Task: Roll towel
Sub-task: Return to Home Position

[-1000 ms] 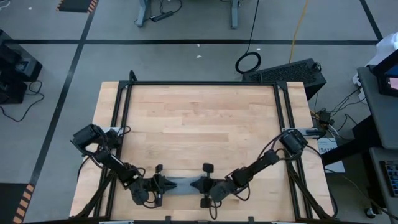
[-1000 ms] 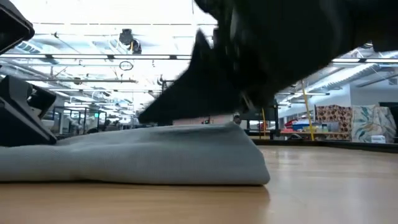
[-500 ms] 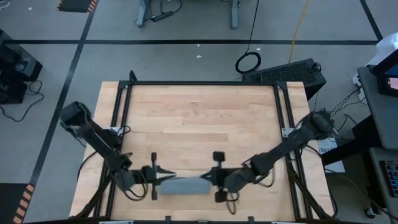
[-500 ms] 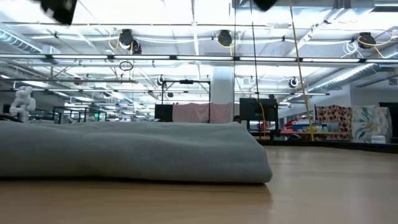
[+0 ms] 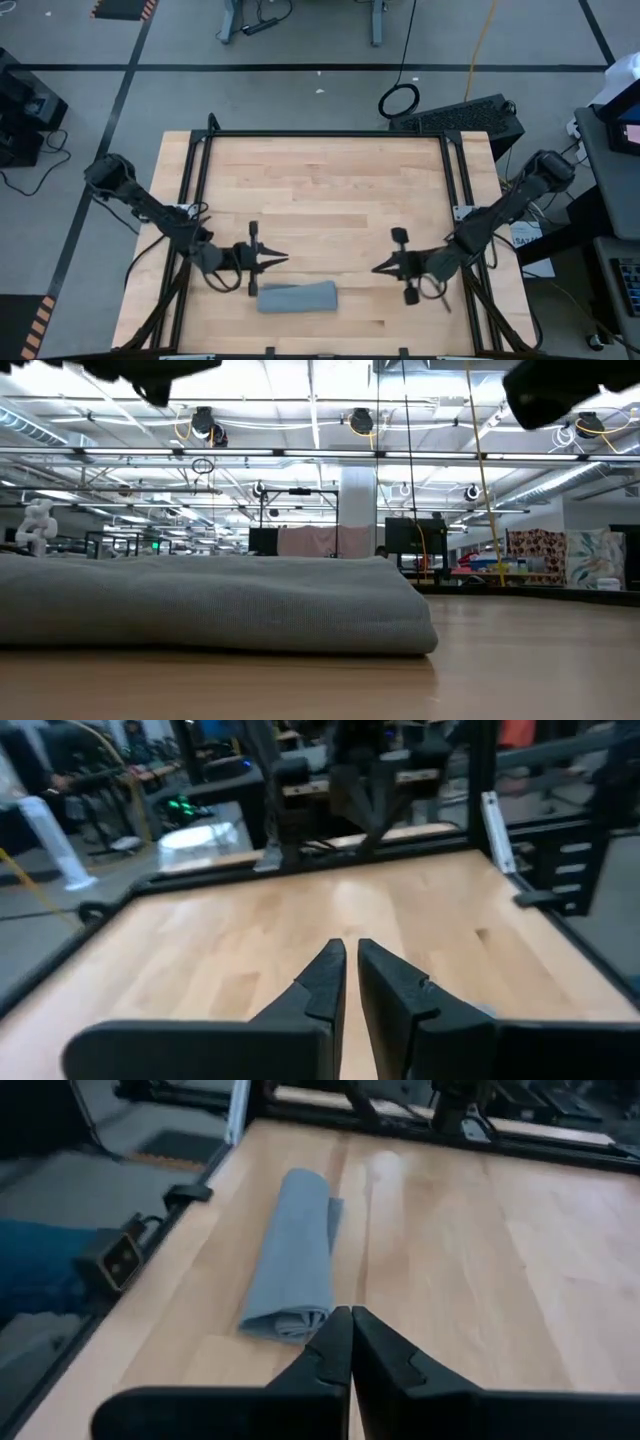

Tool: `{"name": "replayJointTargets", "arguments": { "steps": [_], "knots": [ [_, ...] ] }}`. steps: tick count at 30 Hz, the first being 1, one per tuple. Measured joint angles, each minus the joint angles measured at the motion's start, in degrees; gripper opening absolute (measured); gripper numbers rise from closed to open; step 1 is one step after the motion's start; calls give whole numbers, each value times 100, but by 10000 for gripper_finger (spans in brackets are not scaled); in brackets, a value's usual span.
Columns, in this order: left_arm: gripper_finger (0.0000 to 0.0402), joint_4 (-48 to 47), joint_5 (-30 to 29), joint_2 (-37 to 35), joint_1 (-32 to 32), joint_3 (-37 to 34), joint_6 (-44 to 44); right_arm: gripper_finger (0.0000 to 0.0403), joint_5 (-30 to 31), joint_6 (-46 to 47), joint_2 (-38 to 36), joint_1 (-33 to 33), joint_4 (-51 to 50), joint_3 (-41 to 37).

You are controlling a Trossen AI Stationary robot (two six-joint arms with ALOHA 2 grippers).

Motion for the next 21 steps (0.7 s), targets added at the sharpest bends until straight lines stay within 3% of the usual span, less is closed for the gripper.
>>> {"name": "replayJointTargets", "arguments": {
  "steps": [8, 18, 21],
  "knots": [
    [5, 1231, 733, 0, 710, -857, -40, 0, -260, -287, -977, -81, 1508, -1596],
    [8, 1563, 1051, -1, 1202, -1594, -188, 0, -288, -712, -1381, -496, 2650, -2797],
    [8, 2143, 1365, 1, 1419, -1935, -190, 0, -564, -838, -1456, -778, 3030, -3045]
  ]
}}
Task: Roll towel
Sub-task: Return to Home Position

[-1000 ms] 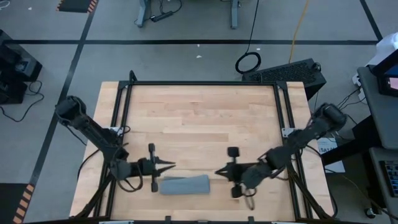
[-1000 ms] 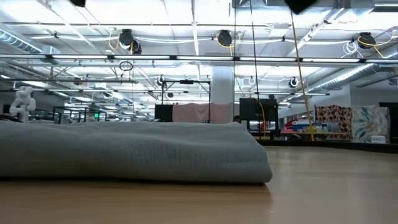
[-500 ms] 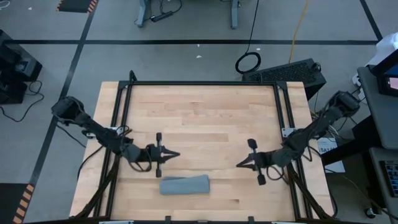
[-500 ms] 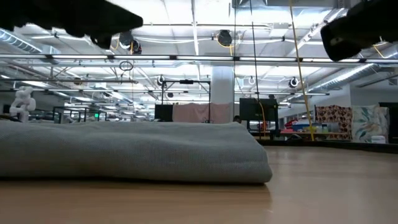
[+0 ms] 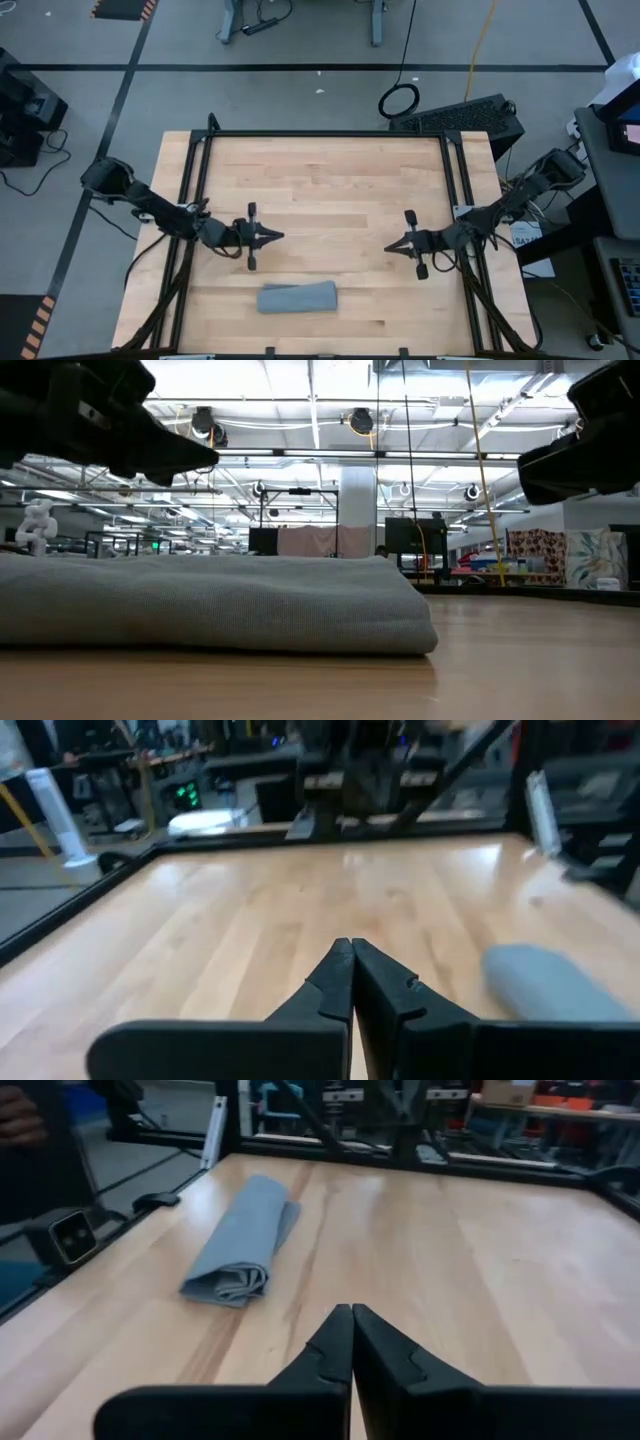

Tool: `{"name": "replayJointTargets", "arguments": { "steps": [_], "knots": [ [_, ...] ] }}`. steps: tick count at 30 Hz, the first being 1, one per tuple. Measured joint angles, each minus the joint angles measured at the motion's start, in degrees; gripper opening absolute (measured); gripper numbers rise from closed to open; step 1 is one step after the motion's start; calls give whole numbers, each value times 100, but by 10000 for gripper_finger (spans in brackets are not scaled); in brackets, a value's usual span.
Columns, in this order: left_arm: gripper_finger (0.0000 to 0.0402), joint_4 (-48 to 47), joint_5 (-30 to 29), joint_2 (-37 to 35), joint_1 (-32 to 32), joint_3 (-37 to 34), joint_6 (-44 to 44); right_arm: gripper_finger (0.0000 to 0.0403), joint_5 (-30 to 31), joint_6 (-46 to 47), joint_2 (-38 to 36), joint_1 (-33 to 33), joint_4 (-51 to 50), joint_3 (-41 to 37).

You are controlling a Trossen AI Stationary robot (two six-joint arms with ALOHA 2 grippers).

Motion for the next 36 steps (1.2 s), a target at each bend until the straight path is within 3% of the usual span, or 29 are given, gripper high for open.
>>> {"name": "replayJointTargets", "arguments": {
  "steps": [5, 18, 27, 36],
  "knots": [
    [8, 707, 190, -2, 223, -456, -143, 0, -599, -23, 1, -475, 680, -397],
    [8, 1297, 179, -3, 295, -997, -430, 0, -596, -383, -42, -1006, 643, -395],
    [8, 1207, 195, -102, 72, -1000, -293, 0, -599, -471, -353, -1005, 166, -395],
    [8, -8, -130, -1105, -142, -1000, -251, 0, -572, -360, -1529, -1003, -893, -395]
  ]
}}
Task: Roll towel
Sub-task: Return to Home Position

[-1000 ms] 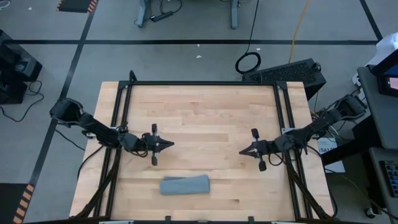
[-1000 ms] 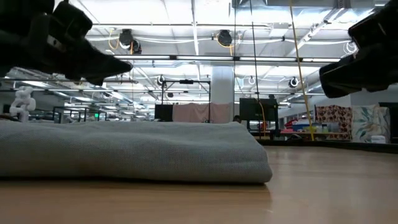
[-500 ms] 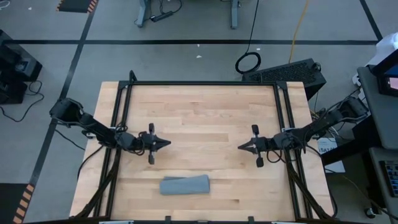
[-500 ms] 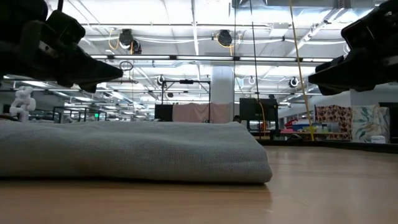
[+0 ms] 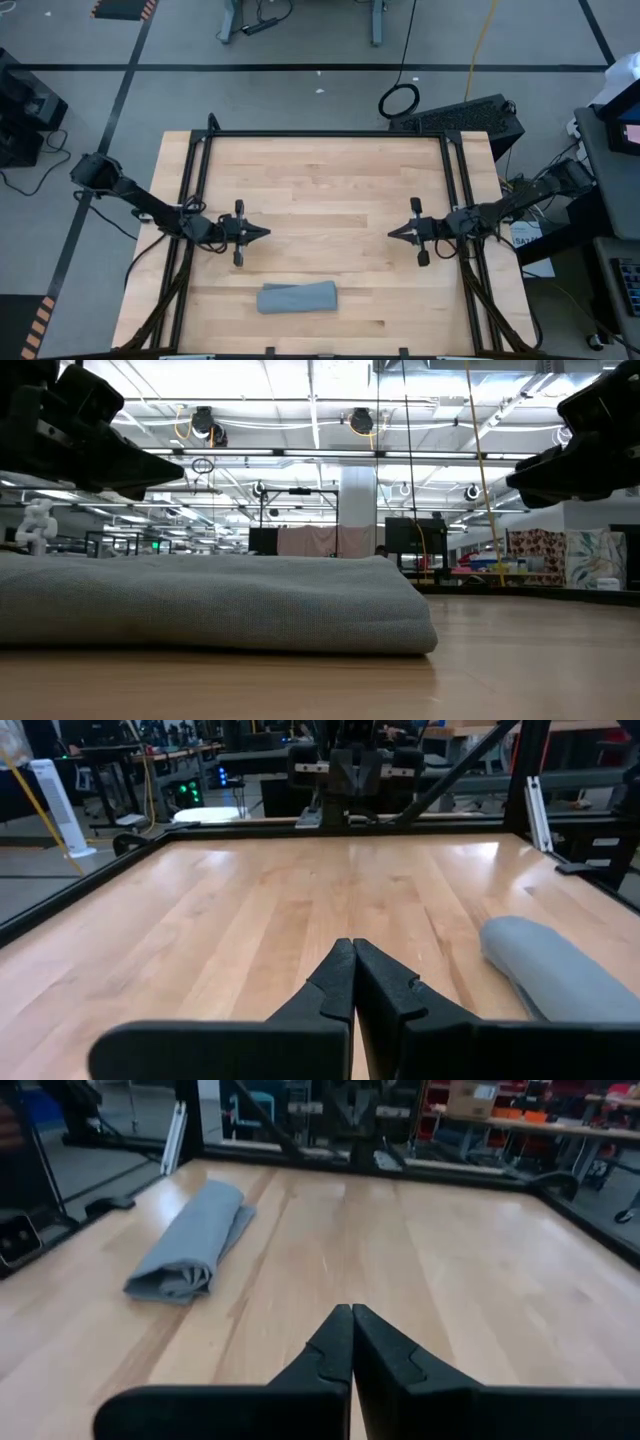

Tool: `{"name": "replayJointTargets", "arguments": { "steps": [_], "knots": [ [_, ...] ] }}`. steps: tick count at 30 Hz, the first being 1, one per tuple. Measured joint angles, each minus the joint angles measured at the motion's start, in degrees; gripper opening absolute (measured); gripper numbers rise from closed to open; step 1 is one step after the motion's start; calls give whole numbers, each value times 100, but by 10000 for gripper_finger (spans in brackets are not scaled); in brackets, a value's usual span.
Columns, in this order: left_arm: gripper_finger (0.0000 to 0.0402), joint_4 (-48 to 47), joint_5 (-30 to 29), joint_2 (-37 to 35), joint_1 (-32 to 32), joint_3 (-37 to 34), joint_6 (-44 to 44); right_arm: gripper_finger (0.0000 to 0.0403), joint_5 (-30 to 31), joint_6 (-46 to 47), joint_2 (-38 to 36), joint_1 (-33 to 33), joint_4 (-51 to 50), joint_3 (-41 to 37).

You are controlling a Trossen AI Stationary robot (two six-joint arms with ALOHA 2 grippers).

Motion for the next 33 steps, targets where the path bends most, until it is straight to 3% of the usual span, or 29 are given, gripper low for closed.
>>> {"name": "replayJointTargets", "arguments": {
  "steps": [14, 30, 33],
  "knots": [
    [8, -2395, 15, -2357, 0, 0, 263, 0, -309, -345, -1843, 0, -1351, 0],
    [8, -5031, 289, -5260, 0, -2, 267, 0, -453, -745, -3344, -7, -2267, 7],
    [6, -5158, 350, -5764, 0, -4, 311, 0, -458, -776, -3558, -82, -2433, 7]
  ]
}}
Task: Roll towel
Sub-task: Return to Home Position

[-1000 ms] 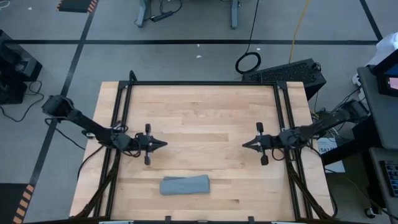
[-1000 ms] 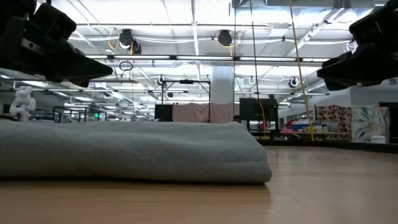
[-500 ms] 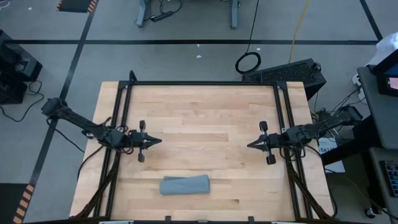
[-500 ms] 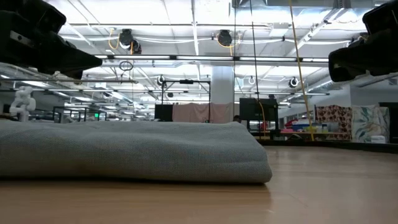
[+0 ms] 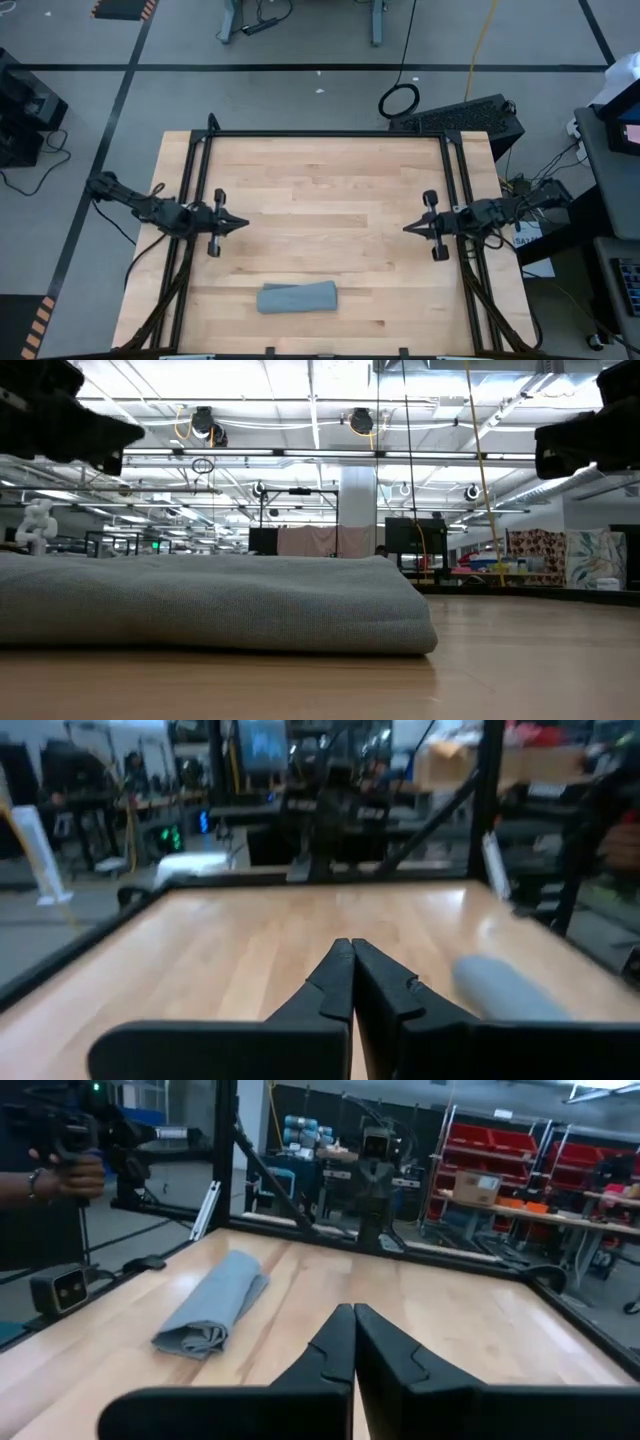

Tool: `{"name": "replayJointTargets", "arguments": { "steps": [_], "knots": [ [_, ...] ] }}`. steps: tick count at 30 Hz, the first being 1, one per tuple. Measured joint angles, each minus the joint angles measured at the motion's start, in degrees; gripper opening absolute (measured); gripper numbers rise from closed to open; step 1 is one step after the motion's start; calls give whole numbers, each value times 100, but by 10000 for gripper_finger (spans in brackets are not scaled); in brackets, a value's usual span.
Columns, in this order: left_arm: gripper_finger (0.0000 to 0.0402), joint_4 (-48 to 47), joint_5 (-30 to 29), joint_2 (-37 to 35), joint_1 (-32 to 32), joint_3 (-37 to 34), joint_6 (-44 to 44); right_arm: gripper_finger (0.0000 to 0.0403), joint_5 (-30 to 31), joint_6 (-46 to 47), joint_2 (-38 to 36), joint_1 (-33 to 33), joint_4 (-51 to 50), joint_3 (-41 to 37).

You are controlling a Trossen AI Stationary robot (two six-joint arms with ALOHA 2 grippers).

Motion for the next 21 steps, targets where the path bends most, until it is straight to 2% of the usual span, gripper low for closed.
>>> {"name": "replayJointTargets", "arguments": {
  "steps": [4, 13, 17, 21],
  "knots": [
    [3, -15, 148, -433, 4, -2, 266, 0, -162, -137, -127, -165, -20, 0],
    [2, -31, 143, -433, 560, -2, 398, 0, -505, -182, -167, -829, -67, 0],
    [1, -74, 522, -433, 1044, -2, 350, 0, -966, -102, -165, -1210, -99, 0],
    [1, -159, 1145, -433, 1572, -4, 232, 0, -1501, -69, -165, -1493, -130, -2]
  ]
}}
